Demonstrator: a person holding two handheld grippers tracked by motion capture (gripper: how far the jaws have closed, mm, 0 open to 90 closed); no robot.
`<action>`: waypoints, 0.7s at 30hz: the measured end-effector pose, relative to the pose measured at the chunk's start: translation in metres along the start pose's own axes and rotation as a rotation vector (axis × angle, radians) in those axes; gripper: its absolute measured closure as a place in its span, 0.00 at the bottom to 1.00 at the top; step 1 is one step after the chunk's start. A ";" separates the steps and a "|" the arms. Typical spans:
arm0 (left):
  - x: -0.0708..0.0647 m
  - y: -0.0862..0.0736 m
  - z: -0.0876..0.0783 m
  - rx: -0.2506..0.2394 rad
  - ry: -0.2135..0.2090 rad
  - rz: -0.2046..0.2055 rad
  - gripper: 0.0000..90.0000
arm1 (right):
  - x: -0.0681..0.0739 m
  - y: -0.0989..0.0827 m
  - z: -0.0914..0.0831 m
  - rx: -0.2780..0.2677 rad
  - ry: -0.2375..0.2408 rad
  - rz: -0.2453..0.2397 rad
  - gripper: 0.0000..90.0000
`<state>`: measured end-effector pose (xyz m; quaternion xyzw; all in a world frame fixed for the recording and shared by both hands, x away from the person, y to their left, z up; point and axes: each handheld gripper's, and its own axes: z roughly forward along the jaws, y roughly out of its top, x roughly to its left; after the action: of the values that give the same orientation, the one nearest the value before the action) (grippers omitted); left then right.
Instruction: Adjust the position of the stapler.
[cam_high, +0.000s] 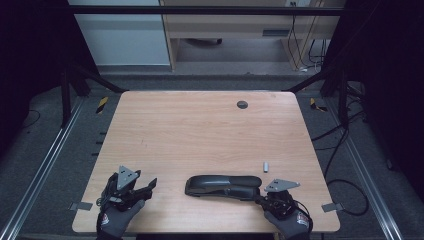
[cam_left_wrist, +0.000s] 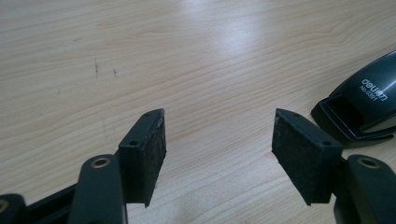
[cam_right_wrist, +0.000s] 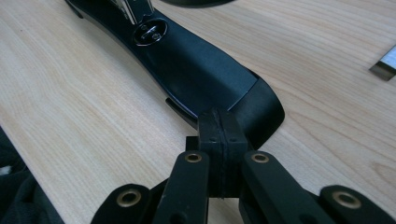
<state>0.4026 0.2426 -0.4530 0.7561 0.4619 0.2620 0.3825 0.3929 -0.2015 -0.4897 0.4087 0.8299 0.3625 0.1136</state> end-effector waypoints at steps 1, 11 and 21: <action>0.000 0.000 0.000 0.001 -0.003 0.003 0.39 | 0.000 0.000 0.000 0.000 -0.003 -0.001 1.00; -0.003 0.002 -0.001 -0.006 -0.004 0.024 0.39 | -0.002 0.002 -0.004 -0.028 -0.025 0.000 1.00; -0.012 0.008 -0.002 -0.008 -0.017 0.076 0.39 | -0.018 0.003 -0.018 -0.140 -0.077 0.068 0.94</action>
<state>0.4002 0.2297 -0.4457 0.7737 0.4285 0.2720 0.3791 0.3973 -0.2232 -0.4770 0.4415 0.7830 0.4074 0.1614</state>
